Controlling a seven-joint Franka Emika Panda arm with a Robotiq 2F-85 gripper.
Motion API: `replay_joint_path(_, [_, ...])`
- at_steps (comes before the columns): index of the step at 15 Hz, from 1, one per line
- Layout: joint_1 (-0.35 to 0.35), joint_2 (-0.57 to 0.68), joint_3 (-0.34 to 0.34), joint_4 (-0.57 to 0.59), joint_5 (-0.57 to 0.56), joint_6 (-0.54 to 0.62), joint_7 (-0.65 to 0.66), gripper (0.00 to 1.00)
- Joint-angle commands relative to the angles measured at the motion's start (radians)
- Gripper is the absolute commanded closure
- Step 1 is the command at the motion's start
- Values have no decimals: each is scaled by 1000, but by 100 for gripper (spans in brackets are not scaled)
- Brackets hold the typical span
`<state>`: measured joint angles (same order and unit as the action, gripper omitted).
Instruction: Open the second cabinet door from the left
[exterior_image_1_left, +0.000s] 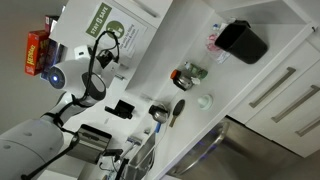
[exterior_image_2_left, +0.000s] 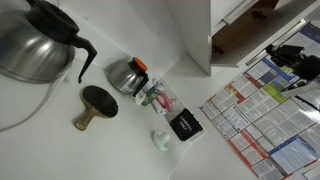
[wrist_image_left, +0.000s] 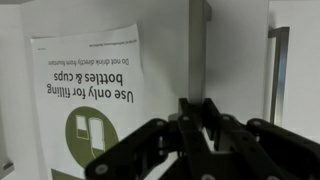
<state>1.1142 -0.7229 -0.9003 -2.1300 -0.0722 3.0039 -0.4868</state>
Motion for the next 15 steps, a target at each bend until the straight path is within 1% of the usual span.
replay_joint_path(1, [-57, -131, 39, -14, 23, -79, -15, 96])
replay_joint_path(3, [-63, -157, 38, -8, 35, -120, -40, 96])
replay_joint_path(6, [-66, -180, 33, -4, 57, -148, -77, 96])
replay_joint_path(9, [-76, -181, 31, -4, 70, -143, -94, 96])
replay_joint_path(10, [-92, -170, 34, -5, 72, -122, -87, 96])
replay_joint_path(11, [-90, -185, 37, -5, 79, -121, -85, 96])
replay_joint_path(15, [-126, -214, 45, -8, 94, -125, -89, 96])
